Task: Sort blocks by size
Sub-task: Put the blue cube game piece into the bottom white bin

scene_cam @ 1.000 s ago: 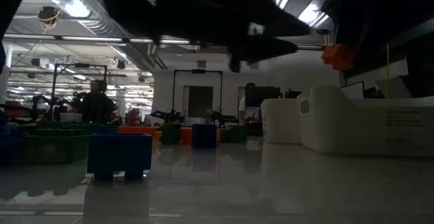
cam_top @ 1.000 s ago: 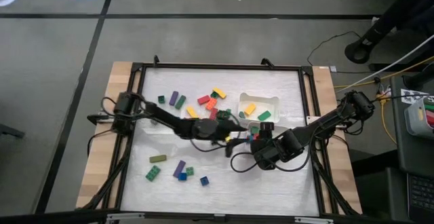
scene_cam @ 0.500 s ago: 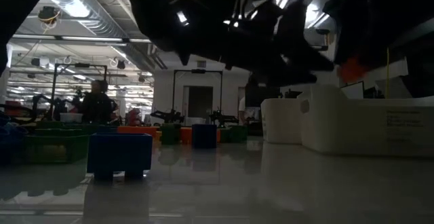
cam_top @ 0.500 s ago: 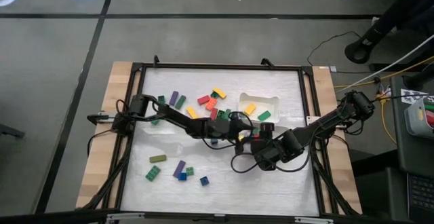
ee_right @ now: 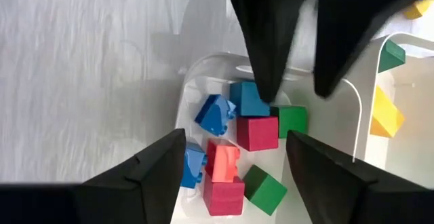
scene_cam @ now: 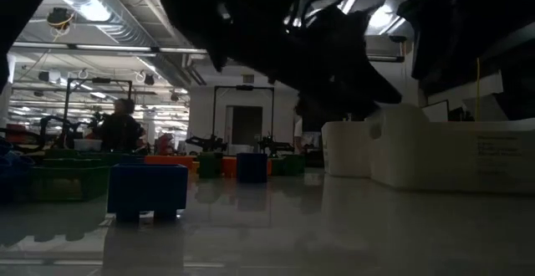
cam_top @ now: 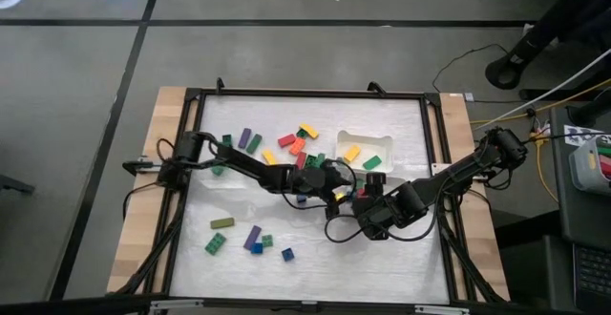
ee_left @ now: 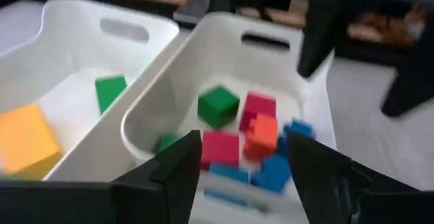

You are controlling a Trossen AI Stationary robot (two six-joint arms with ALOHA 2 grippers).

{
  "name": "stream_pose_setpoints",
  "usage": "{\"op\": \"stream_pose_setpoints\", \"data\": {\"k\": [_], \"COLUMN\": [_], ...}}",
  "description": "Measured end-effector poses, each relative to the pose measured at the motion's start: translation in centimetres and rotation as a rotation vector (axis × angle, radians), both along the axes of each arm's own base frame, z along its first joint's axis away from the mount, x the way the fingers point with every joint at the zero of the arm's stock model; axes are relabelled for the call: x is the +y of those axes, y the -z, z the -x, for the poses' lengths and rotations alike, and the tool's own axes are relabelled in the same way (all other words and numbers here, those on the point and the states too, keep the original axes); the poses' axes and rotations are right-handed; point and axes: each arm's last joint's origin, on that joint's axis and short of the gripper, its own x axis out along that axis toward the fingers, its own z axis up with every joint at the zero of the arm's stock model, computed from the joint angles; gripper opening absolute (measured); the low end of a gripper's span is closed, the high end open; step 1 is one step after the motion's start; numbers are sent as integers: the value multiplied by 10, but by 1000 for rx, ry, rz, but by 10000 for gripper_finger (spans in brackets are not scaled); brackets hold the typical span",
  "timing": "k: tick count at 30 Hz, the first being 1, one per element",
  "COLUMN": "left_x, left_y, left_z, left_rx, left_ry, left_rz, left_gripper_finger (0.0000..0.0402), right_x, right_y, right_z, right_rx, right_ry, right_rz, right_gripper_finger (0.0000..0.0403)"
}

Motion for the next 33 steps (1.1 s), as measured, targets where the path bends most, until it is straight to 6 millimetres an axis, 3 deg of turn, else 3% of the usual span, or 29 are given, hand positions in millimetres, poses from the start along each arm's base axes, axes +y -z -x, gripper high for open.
{"op": "stream_pose_setpoints", "data": {"k": [7,15,33], "left_x": [0,-13,-20], "left_y": [-21,-14,-11], "left_z": [34,64,70], "left_rx": [347,641,691], "left_ry": [-23,-13,-44], "left_rz": [13,-9,-8], "left_gripper_finger": [203,203,203], "right_x": [0,0,0], "right_y": [0,0,0], "right_z": [0,0,0], "right_rx": [4,2,3], "right_ry": [-2,-2,-2], "right_rz": [-7,-9,-8], "right_gripper_finger": [255,255,255]}}
